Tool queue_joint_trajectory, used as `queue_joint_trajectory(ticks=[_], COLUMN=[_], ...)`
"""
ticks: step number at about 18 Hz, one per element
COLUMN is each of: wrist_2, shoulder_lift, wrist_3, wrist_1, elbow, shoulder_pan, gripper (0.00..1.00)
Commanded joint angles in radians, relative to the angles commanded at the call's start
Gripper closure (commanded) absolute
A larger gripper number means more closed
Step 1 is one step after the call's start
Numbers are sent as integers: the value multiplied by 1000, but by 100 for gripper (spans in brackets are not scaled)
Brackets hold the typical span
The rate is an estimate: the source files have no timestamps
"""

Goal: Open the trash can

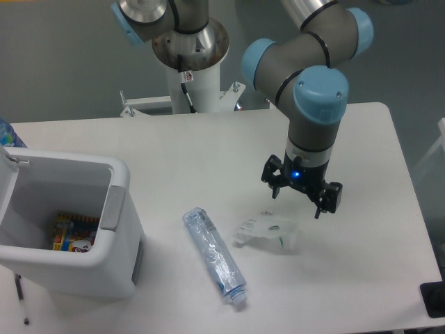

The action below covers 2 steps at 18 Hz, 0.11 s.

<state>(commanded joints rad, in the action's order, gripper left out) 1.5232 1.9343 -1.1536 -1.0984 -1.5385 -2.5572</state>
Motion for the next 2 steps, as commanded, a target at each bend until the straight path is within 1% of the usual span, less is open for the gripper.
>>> queue_joint_trajectory(ticks=[2], wrist_2=[0], shoulder_lift=[0], wrist_3=[6], wrist_1=[5], elbow=[-5], shoulder_pan=[2], gripper=[0])
